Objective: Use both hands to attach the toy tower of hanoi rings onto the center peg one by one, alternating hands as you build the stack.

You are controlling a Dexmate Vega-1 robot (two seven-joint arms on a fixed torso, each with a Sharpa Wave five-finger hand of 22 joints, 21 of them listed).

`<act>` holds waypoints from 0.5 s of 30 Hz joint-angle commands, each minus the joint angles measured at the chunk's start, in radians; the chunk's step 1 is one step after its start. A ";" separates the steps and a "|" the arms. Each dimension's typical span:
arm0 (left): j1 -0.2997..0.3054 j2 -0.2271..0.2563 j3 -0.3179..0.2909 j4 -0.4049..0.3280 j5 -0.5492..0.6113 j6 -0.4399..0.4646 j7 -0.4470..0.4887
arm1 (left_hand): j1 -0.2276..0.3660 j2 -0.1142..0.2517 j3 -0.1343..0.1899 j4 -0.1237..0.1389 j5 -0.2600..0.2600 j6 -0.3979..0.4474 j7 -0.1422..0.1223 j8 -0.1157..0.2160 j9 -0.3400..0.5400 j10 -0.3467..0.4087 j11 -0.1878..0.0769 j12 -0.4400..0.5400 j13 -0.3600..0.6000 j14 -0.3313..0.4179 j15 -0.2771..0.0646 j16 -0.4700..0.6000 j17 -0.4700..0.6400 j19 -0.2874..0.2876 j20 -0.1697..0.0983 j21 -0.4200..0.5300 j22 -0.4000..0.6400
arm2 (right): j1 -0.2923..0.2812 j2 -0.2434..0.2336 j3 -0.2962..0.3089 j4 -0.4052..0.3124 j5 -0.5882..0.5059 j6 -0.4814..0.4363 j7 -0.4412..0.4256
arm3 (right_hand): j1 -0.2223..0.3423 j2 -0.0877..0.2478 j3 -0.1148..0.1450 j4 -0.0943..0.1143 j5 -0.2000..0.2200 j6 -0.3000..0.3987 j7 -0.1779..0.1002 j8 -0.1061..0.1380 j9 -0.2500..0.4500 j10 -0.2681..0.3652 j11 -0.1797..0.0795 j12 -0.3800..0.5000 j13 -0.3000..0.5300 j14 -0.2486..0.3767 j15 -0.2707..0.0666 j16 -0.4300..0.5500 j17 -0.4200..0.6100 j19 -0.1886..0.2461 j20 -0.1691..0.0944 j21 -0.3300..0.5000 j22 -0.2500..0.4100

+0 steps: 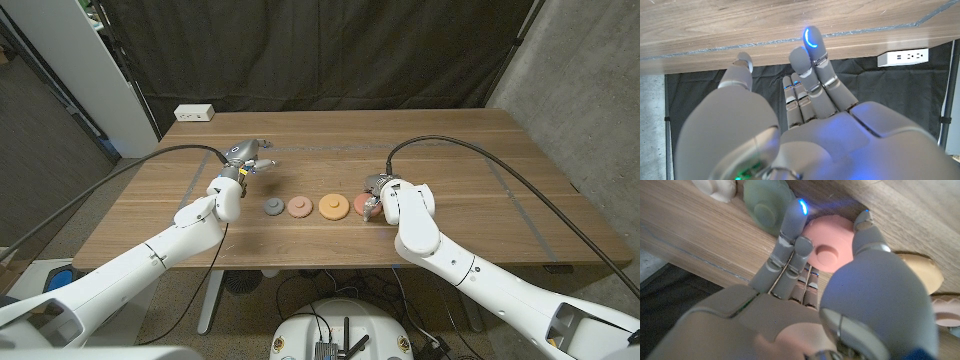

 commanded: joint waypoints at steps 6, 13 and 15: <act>0.003 -0.002 0.000 -0.008 0.000 0.010 0.003 | -0.001 0.008 0.007 0.001 0.002 0.010 0.001 0.004 0.004 0.016 0.008 0.004 0.005 0.001 -0.001 0.004 0.003 -0.006 -0.067 0.013 -0.002 | -0.008 -0.025 -0.011 0.010 0.021 0.016 -0.039 | 0.009 0.031 0.007 0.009 0.007 0.081 -0.034 0.022 0.006 0.069 -0.028 0.015 0.005 0.043 -0.023 0.028 0.040 0.023 0.003 0.025 0.000; 0.007 0.005 -0.002 -0.019 0.003 0.008 0.003 | -0.002 0.009 0.007 0.001 0.000 0.010 -0.001 0.003 0.004 0.016 0.003 0.003 0.005 0.001 -0.001 0.005 0.005 -0.008 -0.067 0.016 -0.006 | -0.017 -0.039 -0.004 0.001 0.043 0.024 -0.088 | 0.032 0.046 0.020 0.003 0.014 0.127 -0.061 0.029 0.006 0.145 -0.048 0.027 0.008 0.069 -0.022 0.044 0.076 0.038 0.003 0.046 -0.001; 0.009 0.007 -0.003 -0.023 0.003 0.012 0.001 | -0.002 0.009 0.007 0.001 0.000 0.010 -0.001 0.003 0.004 0.015 0.001 0.002 0.005 0.001 -0.001 0.005 0.004 -0.008 -0.067 0.017 -0.006 | -0.020 -0.043 -0.001 -0.002 0.050 0.025 -0.099 | 0.036 0.050 0.023 0.004 0.015 0.143 -0.064 0.033 0.006 0.169 -0.057 0.031 0.010 0.071 -0.023 0.043 0.079 0.043 0.003 0.052 -0.001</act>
